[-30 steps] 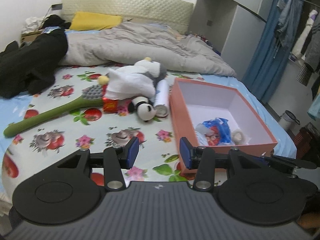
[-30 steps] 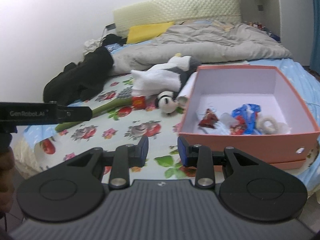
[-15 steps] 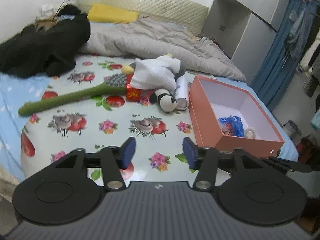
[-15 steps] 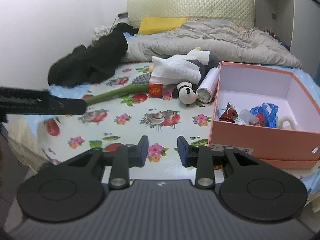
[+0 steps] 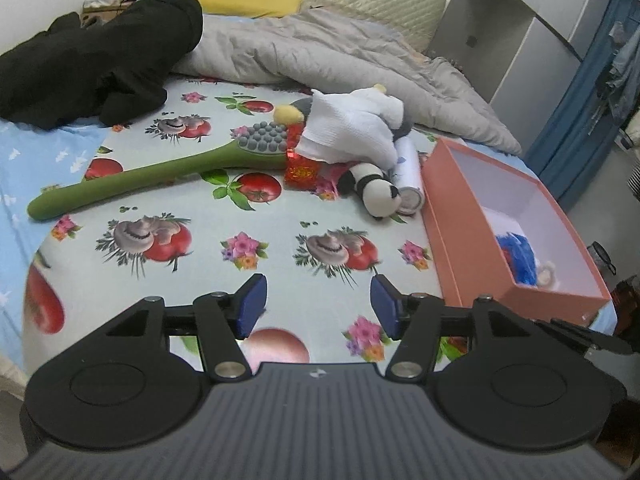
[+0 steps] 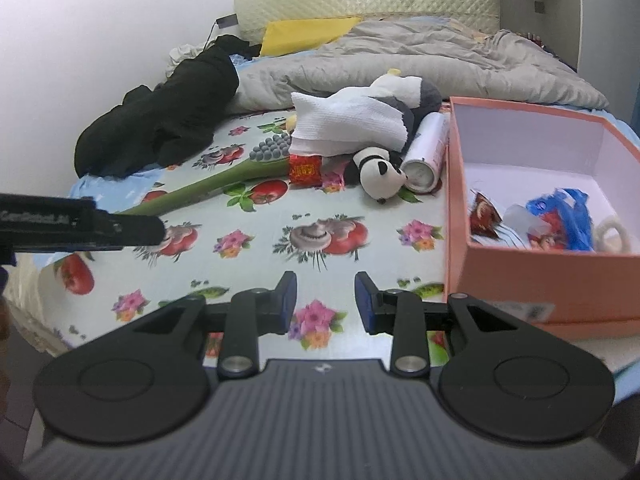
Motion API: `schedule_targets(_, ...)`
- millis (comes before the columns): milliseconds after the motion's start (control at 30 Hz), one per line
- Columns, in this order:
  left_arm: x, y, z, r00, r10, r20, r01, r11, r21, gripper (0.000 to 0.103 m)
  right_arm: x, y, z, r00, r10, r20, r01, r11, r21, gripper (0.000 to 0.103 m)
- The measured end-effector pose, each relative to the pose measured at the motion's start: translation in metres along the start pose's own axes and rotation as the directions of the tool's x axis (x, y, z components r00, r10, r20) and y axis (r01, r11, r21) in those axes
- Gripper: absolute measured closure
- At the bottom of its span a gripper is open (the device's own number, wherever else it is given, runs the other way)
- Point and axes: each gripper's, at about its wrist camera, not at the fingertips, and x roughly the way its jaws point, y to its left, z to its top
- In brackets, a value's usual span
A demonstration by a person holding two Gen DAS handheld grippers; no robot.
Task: Organize soft objects
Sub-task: 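Reach toward the towel-wrapped panda plush and grasp the towel with the left gripper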
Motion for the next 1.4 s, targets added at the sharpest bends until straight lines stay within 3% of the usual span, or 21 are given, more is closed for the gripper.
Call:
schedule_targets(300,0.06,0.009,0.049,1.0,0.014,0.026,-0.013,0.999,-0.036,0.04,0.057,0.002,0.03,1.0,0.026,0.016,-0.026,1.0,-0.01,0.068)
schedule_targets(600,0.144,0.016,0.089,1.0,-0.001,0.017,0.002,0.999,-0.046,0.04,0.122,-0.02,0.052,0.998,-0.056,0.022,0.055,0.998,0.008,0.067)
schedule_targets(667,0.158,0.014,0.097,1.0,-0.002,0.02,0.002,0.999,-0.037,0.04,0.135,-0.023,0.058,0.997,-0.071,0.027,0.071,0.997,0.007,0.048)
schedule_targets(733,0.171,0.01,0.108,1.0,-0.007,0.02,0.008,1.0,-0.022,0.04,0.147,-0.027,0.065,0.996,-0.087,0.034,0.086,0.996,0.014,0.039)
schedule_targets(800,0.184,0.006,0.119,0.999,-0.014,0.031,0.014,1.0,0.001,0.04,0.155,-0.03,0.07,0.994,-0.093,0.052,0.091,0.996,0.023,0.039)
schedule_targets(900,0.202,0.0,0.134,0.999,-0.008,0.042,0.007,1.0,0.028,0.029,0.17,-0.034,0.075,0.99,-0.125,0.057,0.125,0.992,0.012,0.039)
schedule_targets(1100,0.238,-0.011,0.156,0.997,-0.035,0.064,0.03,0.997,0.071,0.025,0.199,-0.038,0.08,0.981,-0.186,0.05,0.188,0.982,-0.028,0.039)
schedule_targets(1400,0.281,-0.03,0.163,0.998,0.016,0.067,-0.028,0.985,0.17,0.027,0.235,-0.039,0.084,0.975,-0.221,0.013,0.221,0.971,-0.094,0.039)
